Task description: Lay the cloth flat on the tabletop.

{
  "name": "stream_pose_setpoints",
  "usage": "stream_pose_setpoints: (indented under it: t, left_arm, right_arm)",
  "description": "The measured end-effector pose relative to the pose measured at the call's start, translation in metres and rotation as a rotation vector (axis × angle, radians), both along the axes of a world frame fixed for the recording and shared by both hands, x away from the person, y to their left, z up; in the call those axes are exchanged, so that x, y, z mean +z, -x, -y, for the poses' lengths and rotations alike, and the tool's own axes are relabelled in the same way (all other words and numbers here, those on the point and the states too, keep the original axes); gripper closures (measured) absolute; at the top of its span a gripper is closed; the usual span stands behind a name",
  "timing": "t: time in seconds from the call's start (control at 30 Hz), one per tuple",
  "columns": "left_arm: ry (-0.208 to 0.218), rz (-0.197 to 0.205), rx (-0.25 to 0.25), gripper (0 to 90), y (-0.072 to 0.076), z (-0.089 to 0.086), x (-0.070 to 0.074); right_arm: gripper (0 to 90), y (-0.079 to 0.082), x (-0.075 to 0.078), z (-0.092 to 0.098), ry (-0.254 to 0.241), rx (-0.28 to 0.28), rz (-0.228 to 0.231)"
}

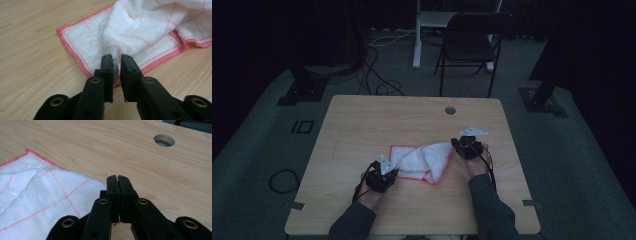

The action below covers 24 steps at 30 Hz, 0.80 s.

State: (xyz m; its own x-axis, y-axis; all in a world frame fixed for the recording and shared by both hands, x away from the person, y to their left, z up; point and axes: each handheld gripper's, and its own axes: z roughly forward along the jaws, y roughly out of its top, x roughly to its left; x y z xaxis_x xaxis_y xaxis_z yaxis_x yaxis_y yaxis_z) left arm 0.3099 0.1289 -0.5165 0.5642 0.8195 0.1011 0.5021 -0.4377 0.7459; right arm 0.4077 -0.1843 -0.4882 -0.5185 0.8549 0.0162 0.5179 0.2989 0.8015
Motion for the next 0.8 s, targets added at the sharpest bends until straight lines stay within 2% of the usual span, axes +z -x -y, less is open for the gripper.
stream_pose_setpoints:
  t: [0.07, 0.2, 0.27, 0.37, 0.5, 0.6, 0.67, 0.73, 0.8]
  left_arm:
    - [0.01, 0.001, 0.012, 73.4, 0.001, -0.002, 0.002]
    - [0.033, 0.011, 0.037, 69.6, 0.002, -0.008, 0.007]
    - [0.051, 0.019, 0.033, 68.5, 0.003, -0.006, 0.009]
    - [0.057, 0.026, -0.03, 71.6, 0.005, 0.008, 0.009]
    - [0.045, -0.006, -0.1, 81.7, 0.004, 0.03, 0.001]
    - [0.031, -0.032, -0.123, 82.7, 0.0, 0.045, -0.006]
    - [0.026, -0.039, -0.124, 82.3, -0.002, 0.05, -0.009]
    - [0.02, -0.068, -0.125, 82.0, -0.006, 0.06, -0.017]
    - [0.01, -0.074, -0.132, 81.3, -0.006, 0.065, -0.02]
  right_arm:
    - [89.4, 0.0, 0.0, 0.0, -0.003, -0.001, 0.0]
    - [89.4, 0.0, 0.0, 0.001, -0.003, 0.0, 0.003]
    - [89.4, -0.001, 0.0, 0.001, -0.003, 0.0, 0.005]
    - [89.4, -0.001, -0.001, 0.0, -0.007, -0.006, 0.001]
    - [89.4, -0.002, -0.001, -0.002, -0.009, -0.004, -0.001]
    - [89.4, -0.002, -0.001, -0.002, -0.012, -0.007, -0.001]
    - [89.3, -0.002, -0.001, -0.002, -0.012, -0.006, 0.0]
    - [89.3, -0.002, -0.001, -0.001, -0.013, -0.007, 0.0]
    - [89.4, -0.003, -0.001, -0.001, -0.012, -0.007, 0.002]
